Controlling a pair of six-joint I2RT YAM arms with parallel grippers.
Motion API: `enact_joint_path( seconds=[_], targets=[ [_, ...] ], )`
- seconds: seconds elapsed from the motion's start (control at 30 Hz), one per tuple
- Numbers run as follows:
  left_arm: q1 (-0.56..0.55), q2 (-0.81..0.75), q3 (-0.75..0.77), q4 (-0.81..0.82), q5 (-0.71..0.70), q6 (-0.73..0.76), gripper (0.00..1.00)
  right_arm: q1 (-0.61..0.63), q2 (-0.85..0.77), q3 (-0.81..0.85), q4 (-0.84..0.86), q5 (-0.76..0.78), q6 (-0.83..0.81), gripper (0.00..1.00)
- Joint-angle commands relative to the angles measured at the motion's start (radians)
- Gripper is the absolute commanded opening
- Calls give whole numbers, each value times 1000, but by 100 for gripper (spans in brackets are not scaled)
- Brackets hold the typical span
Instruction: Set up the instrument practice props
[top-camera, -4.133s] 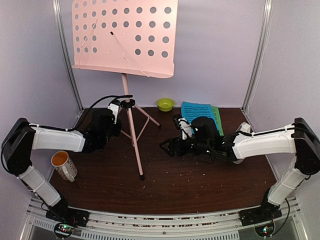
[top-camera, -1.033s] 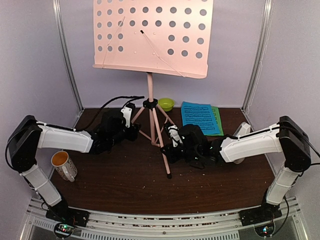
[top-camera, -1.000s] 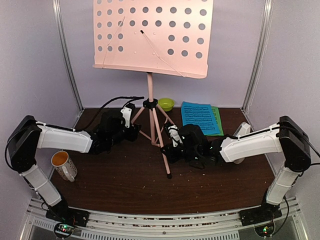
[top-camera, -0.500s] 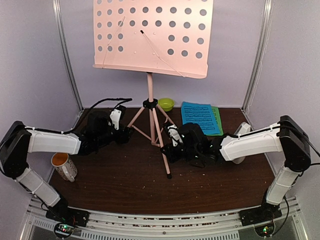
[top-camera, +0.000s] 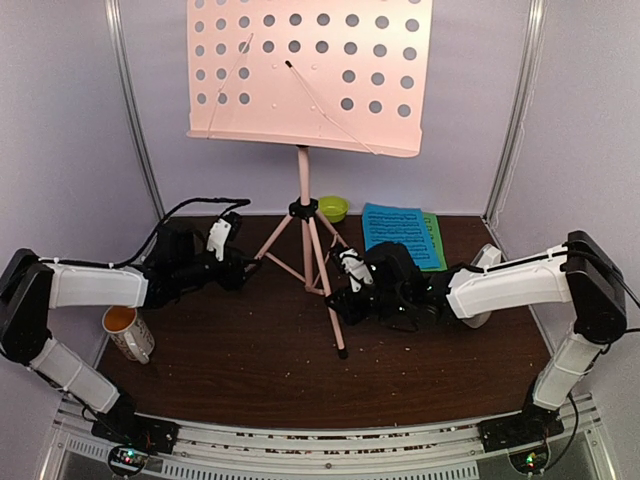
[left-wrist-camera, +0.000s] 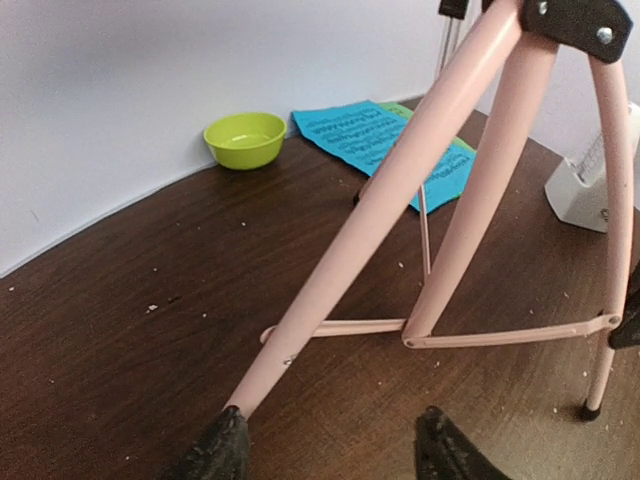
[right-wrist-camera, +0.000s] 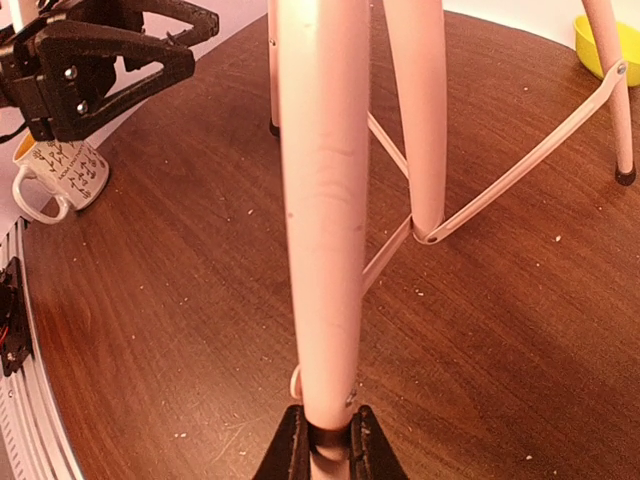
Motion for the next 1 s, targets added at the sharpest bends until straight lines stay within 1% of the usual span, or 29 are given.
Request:
enact_joint_path(
  seconds=[0.0,0.03,0.13,0.2,0.33,0.43,0.53,0.57,0.63,0.8,0.83,0.97],
  targets=[
    [68,66,128,-104,192,157,57,-18,-40,-10,-45,-66,-39,0],
    [70,83,144,-114,207,179,57,-22,-38,-4,-50,-70,-43,0],
    [69,118,162,-61,251,234,56,-30,-35,5,-60,-80,-49,0],
    [69,150,200,-56,277,274,56,-36,-35,5,-62,-84,-51,0],
    [70,263,341,-180,323,343,55,-48,-26,10,-67,-94,-55,0],
    [70,316,405,-209,316,355,49,-56,-17,17,-72,-99,-62,0],
    [69,331,413,-206,297,360,44,-65,-14,21,-76,-102,-65,0],
    [70,331,414,-217,293,366,41,-69,-14,22,-76,-102,-65,0],
    [72,318,403,-231,282,369,31,-77,-13,24,-81,-106,-66,0],
    [73,233,286,-144,246,313,4,-89,-5,45,-95,-114,-78,0],
    [73,213,254,-129,228,303,0,-90,1,53,-99,-119,-81,0],
    [72,130,172,-97,173,280,0,-90,30,105,-115,-135,-93,0]
  ],
)
